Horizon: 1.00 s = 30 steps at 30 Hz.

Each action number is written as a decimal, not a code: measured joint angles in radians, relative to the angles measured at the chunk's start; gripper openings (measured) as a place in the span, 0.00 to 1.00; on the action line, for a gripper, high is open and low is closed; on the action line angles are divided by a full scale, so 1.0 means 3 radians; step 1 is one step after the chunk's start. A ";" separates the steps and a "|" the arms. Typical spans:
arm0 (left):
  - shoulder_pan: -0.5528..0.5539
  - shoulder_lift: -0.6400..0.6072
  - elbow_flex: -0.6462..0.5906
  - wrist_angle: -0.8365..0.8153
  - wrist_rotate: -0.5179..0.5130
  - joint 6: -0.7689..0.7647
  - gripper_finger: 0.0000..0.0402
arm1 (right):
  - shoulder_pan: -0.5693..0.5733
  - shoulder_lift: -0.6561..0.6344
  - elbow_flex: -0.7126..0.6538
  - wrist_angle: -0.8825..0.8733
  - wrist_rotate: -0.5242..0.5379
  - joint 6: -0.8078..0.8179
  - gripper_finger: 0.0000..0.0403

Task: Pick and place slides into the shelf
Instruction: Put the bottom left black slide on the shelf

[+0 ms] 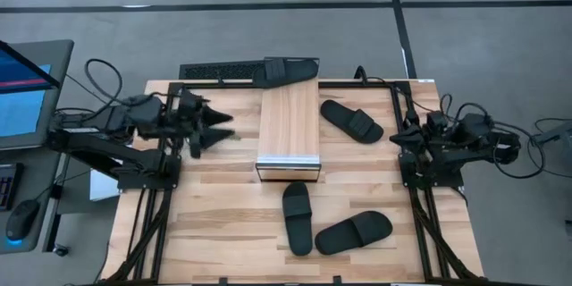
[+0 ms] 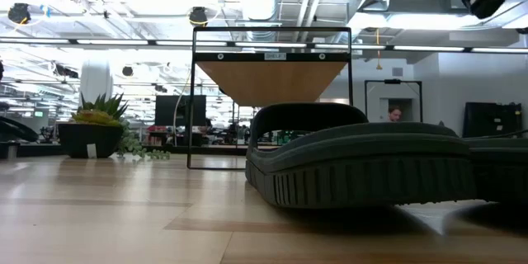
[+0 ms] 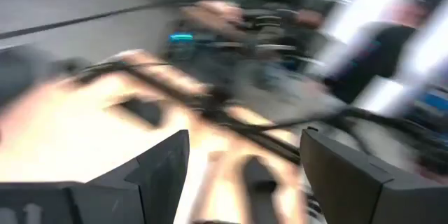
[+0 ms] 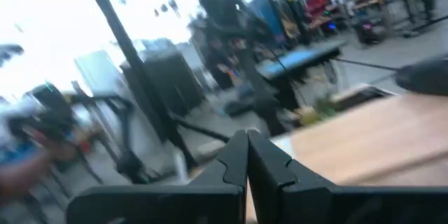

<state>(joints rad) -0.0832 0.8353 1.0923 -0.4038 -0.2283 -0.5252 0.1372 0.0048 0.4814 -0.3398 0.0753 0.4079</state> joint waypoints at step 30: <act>-0.1642 -0.0633 -0.2598 0.1917 -0.2361 -0.0386 0.64 | 0.0000 0.0121 -0.0004 0.0432 0.0013 -0.0051 0.00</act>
<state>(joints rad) -0.5758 0.6453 0.3129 0.1715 -0.9366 -0.6408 0.1371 0.0410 0.4801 -0.2103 0.0792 0.3927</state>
